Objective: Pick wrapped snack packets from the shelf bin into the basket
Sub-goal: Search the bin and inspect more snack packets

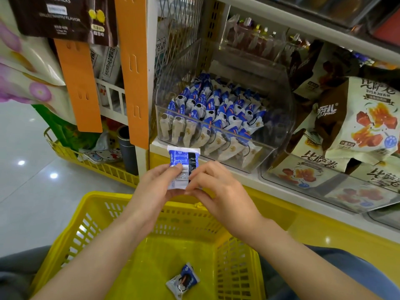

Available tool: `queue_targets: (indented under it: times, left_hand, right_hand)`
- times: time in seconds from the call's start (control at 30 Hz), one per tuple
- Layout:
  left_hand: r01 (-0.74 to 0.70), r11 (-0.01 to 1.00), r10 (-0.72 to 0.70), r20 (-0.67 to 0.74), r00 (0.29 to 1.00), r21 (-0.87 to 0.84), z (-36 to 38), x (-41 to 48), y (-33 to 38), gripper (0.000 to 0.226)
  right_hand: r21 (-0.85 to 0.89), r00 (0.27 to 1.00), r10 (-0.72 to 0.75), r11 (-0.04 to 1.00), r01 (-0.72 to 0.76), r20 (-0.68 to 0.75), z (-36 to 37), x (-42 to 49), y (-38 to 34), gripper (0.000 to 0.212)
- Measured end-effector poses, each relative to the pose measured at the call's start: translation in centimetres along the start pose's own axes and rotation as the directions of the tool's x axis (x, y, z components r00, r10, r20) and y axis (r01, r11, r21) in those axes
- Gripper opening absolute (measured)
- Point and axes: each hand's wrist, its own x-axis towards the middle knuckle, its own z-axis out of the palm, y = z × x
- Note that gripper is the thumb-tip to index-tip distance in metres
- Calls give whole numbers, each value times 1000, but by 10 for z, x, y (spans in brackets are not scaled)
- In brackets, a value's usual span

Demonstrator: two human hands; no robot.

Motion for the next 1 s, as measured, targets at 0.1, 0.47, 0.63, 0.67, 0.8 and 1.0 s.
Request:
queue_targets:
  times: [0.1, 0.47, 0.63, 0.67, 0.8, 1.0]
  left_hand:
    - [-54, 998, 56, -65, 996, 45, 2, 1, 1, 18]
    - [-366, 803, 378, 72, 923, 471, 6, -6, -6, 24]
    - [-370, 752, 353, 141, 925, 546, 4, -8, -10, 39]
    - [-374, 747, 352, 151, 924, 550, 3, -7, -10, 39]
    - [-400, 707, 373, 173, 911, 583, 2, -6, -10, 27]
    - [-363, 741, 348, 139, 927, 565, 2, -5, -12, 26]
  right_hand:
    - [198, 960, 276, 944, -263, -45, 3, 2, -5, 20]
    - [691, 710, 653, 385, -611, 264, 0, 11, -4, 13]
    - [626, 744, 636, 500, -598, 204, 3, 10, -2, 12]
    - [605, 758, 626, 535, -590, 185, 3, 9, -2, 10]
    - [482, 812, 576, 687, -543, 93, 5, 6, -1, 18]
    - [405, 832, 551, 746, -528, 69, 7, 8, -2, 15]
